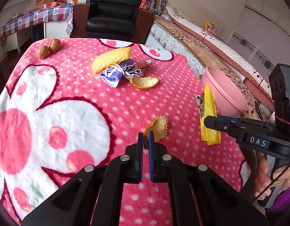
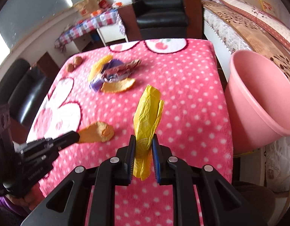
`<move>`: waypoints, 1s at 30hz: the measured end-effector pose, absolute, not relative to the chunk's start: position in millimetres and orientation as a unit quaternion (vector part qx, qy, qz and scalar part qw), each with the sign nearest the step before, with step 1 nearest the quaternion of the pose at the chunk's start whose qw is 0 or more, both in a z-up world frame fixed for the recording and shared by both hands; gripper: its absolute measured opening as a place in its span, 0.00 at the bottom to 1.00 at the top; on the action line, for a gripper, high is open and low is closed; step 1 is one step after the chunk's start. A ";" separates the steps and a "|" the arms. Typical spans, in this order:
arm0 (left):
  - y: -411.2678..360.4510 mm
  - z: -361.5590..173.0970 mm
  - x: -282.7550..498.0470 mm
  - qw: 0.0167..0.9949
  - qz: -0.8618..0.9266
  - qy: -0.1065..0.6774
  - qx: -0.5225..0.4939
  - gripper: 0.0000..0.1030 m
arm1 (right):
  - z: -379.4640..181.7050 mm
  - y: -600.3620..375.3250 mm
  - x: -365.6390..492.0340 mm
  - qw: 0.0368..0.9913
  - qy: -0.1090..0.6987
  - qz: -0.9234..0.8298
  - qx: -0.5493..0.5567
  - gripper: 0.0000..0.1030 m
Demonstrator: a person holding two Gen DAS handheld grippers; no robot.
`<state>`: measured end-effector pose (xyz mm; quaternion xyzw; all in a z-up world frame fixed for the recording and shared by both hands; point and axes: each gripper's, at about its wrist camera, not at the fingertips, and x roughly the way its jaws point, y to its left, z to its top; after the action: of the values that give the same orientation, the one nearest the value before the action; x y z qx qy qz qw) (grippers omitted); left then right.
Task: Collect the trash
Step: 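Carry the orange peel and yellow bag over the pink bucket with both tools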
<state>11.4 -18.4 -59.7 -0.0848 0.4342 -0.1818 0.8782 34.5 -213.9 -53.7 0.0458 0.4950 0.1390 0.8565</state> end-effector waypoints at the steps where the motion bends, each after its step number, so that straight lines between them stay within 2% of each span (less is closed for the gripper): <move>1: -16.9 -59.3 10.2 0.878 -0.181 0.434 -0.086 0.04 | -56.2 -211.6 33.6 0.854 0.499 0.141 0.038 0.18; 3: -14.0 -59.6 9.8 0.878 -0.179 0.436 -0.090 0.04 | -61.4 -207.4 32.0 0.850 0.507 0.142 0.024 0.18; 5: -12.8 -62.3 11.3 0.874 -0.176 0.443 -0.091 0.04 | -67.6 -205.2 31.3 0.846 0.513 0.141 0.023 0.24; 8: -12.7 -67.6 12.7 0.869 -0.170 0.457 -0.089 0.05 | -73.6 -204.9 31.3 0.846 0.514 0.136 0.024 0.35; 9: -12.4 -68.7 12.8 0.868 -0.168 0.459 -0.087 0.05 | -74.8 -205.2 30.6 0.848 0.513 0.133 0.023 0.45; 10: -12.3 -69.6 12.9 0.867 -0.168 0.461 -0.086 0.05 | -75.6 -205.7 29.8 0.849 0.511 0.131 0.023 0.49; 30: -34.4 -78.2 13.0 0.860 -0.186 0.473 -0.040 0.11 | -83.2 -220.8 13.9 0.869 0.477 0.125 0.041 0.49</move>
<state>13.0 -34.4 -78.2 -0.0404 0.4729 -0.1859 0.8603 13.9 -220.8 -83.2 0.0406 0.4767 0.1254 0.8691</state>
